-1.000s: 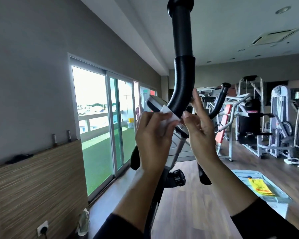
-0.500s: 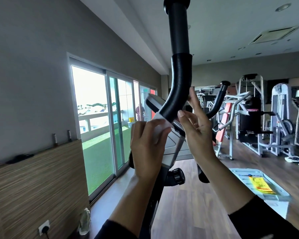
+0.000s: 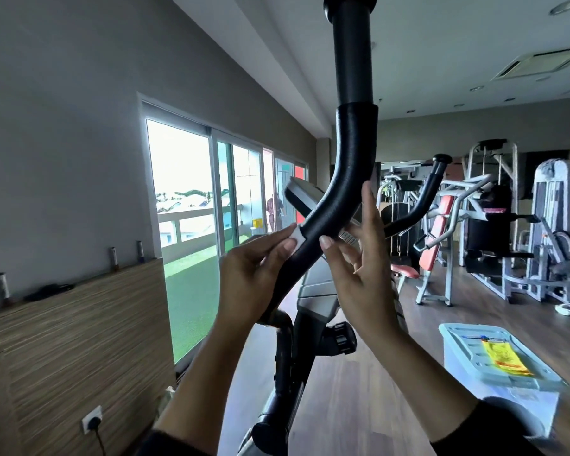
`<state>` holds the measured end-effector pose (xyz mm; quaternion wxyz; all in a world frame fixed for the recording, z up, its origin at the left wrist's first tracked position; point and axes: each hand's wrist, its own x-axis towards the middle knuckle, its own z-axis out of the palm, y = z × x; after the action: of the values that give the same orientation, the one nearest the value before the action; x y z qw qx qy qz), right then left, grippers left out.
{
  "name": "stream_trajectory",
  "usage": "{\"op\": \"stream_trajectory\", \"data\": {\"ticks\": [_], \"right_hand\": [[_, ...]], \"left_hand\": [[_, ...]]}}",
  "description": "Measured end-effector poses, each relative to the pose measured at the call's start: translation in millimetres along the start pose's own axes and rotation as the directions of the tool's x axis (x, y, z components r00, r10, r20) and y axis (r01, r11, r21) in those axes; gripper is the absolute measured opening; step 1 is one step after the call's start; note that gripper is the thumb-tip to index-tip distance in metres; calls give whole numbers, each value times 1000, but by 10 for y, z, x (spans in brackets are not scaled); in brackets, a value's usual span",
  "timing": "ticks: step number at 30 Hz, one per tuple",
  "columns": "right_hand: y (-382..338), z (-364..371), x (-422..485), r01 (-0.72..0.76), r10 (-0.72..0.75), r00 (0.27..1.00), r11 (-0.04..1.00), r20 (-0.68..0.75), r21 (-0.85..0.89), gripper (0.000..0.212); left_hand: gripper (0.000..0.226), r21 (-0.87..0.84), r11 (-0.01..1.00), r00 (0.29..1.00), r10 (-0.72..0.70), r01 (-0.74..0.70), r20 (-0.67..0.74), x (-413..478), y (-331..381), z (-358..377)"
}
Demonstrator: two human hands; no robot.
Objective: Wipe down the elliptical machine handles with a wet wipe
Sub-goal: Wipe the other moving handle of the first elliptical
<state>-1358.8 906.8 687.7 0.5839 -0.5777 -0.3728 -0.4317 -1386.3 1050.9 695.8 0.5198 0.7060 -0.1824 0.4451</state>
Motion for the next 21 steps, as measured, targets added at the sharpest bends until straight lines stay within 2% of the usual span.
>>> {"op": "stream_trajectory", "data": {"ticks": [3,5,10,15,21], "right_hand": [[14,7,-11,10,-10,1000,1000,-11,-18,70],[18,13,-7,6,-6,1000,1000,-15,-9,70],[21,27,-13,17,-17,1000,1000,-11,11,71],[14,27,-41,9,-9,1000,1000,-11,-10,72],[13,173,-89,6,-14,995,996,-97,-83,72]], "left_hand": [[23,-56,994,995,-96,96,7,-39,-33,-68],[28,-69,993,995,-96,98,38,45,77,-4],[24,-97,990,993,-93,100,77,91,187,82],[27,-100,974,971,-189,205,149,27,-34,-199],[23,-213,961,952,-111,176,284,277,77,-56]]}}
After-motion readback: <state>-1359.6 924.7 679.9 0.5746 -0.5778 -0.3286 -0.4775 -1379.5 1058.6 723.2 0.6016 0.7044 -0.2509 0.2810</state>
